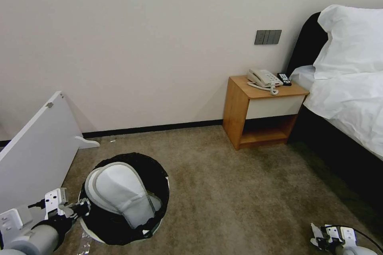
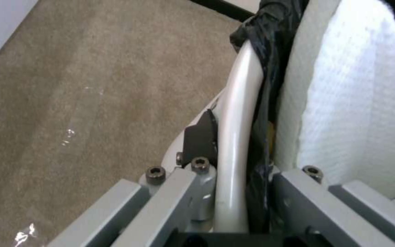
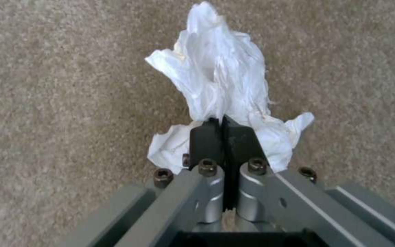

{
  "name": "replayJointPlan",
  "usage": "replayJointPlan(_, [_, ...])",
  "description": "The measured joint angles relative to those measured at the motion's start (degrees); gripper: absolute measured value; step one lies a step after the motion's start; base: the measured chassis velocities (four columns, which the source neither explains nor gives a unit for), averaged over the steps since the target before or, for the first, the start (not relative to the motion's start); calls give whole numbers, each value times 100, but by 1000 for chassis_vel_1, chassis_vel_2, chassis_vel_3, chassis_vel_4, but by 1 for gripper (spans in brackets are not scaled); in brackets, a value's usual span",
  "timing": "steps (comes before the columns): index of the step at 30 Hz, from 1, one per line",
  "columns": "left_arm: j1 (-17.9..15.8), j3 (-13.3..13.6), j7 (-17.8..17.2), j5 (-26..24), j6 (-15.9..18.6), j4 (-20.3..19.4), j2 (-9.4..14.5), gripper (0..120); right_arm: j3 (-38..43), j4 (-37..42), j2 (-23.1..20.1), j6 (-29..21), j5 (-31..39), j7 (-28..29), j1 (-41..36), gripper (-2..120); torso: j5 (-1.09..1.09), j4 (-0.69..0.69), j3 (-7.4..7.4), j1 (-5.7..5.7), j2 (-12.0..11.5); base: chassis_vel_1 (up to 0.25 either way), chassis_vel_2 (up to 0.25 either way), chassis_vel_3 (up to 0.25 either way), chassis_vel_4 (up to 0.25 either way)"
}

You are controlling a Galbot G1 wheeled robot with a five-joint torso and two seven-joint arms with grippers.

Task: Pick up the trash bin, then pick up the garbage from the floor and place it into the trash bin.

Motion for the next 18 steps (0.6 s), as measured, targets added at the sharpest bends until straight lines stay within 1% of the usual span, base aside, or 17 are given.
replayJointPlan(10, [-27, 22, 0, -7, 0, 11, 5, 1, 107, 131, -68, -4, 6, -3, -61, 0, 1, 0, 0, 0, 0, 0, 0, 0, 0])
replayJointPlan(13, [-25, 24, 0, -10, 0, 10, 8, 1, 276, 333, -97, 16, 19, -4, -170, 0, 3, 0, 0, 0, 0, 0, 0, 0, 0])
replayJointPlan(14, [-13, 22, 0, -22, 0, 7, 18, 1, 459, 634, -148, 51, 55, -9, -333, 0, 1, 1, 0, 0, 0, 0, 0, 0, 0])
replayJointPlan(16, [-8, 19, 0, -28, 0, 6, 25, 1, 540, 770, -172, 74, 57, -21, -411, 0, 1, 1, 0, 0, 0, 0, 0, 0, 0])
replayJointPlan(17, [-3, 13, 0, -43, 0, 5, 38, 1, 846, 1289, -251, 182, 57, -63, -675, 0, 1, -2, 0, 0, 0, 0, 0, 0, 0])
replayJointPlan(18, [2, 26, -1, -47, 0, 5, 46, 1, 1191, 1918, -329, 294, 146, -75, -931, 0, -1, -1, 0, 0, 0, 0, 0, 0, 0])
